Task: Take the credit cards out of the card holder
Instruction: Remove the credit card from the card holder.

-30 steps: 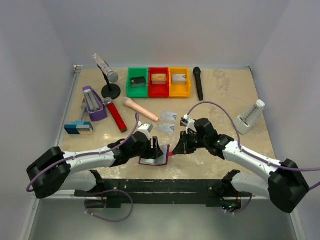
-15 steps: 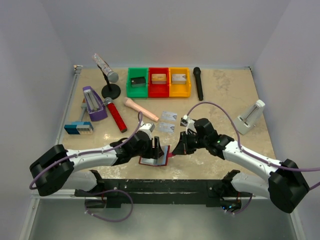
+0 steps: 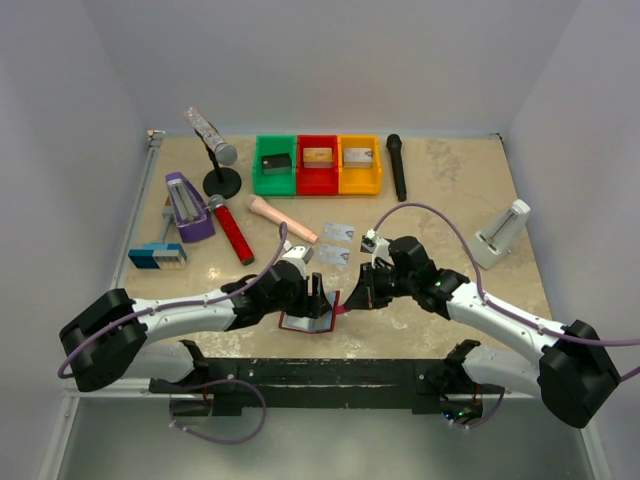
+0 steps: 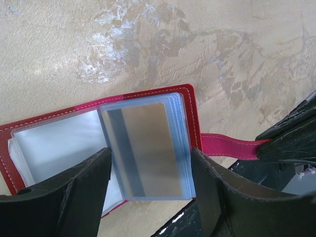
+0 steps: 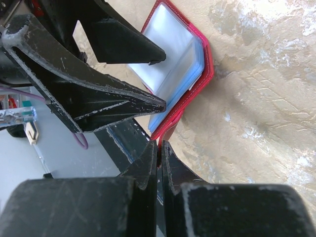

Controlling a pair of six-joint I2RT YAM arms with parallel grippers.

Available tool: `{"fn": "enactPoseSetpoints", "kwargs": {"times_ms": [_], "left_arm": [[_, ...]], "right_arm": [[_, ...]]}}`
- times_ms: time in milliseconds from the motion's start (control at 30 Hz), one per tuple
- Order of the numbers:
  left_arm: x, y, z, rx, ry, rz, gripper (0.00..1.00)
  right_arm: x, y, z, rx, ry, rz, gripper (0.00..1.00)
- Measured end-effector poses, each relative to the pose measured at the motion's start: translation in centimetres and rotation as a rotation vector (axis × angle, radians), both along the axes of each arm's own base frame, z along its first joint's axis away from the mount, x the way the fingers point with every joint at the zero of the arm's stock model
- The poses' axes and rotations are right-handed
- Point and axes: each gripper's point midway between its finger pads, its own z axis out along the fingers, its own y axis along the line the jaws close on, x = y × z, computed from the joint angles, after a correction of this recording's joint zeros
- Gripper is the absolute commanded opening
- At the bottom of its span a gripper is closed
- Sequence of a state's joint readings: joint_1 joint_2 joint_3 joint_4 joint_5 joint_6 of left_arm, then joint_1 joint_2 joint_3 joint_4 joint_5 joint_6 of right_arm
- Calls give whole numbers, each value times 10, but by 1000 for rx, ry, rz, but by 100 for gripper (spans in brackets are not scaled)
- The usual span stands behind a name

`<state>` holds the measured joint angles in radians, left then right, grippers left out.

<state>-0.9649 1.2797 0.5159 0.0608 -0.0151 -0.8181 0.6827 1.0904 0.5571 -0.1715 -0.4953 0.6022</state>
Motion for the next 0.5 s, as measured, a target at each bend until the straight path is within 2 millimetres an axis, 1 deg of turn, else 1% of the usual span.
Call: {"fn": "enactPoseSetpoints", "kwargs": {"times_ms": [300, 433, 500], "left_arm": [[-2, 0, -5, 14, 10, -6, 59], [-2, 0, -5, 15, 10, -6, 59], [-2, 0, -6, 16, 10, -6, 61]], "right_arm": [[0, 1, 2, 3, -2, 2, 0], [0, 1, 2, 3, -2, 2, 0], [0, 1, 2, 2, -2, 3, 0]]}}
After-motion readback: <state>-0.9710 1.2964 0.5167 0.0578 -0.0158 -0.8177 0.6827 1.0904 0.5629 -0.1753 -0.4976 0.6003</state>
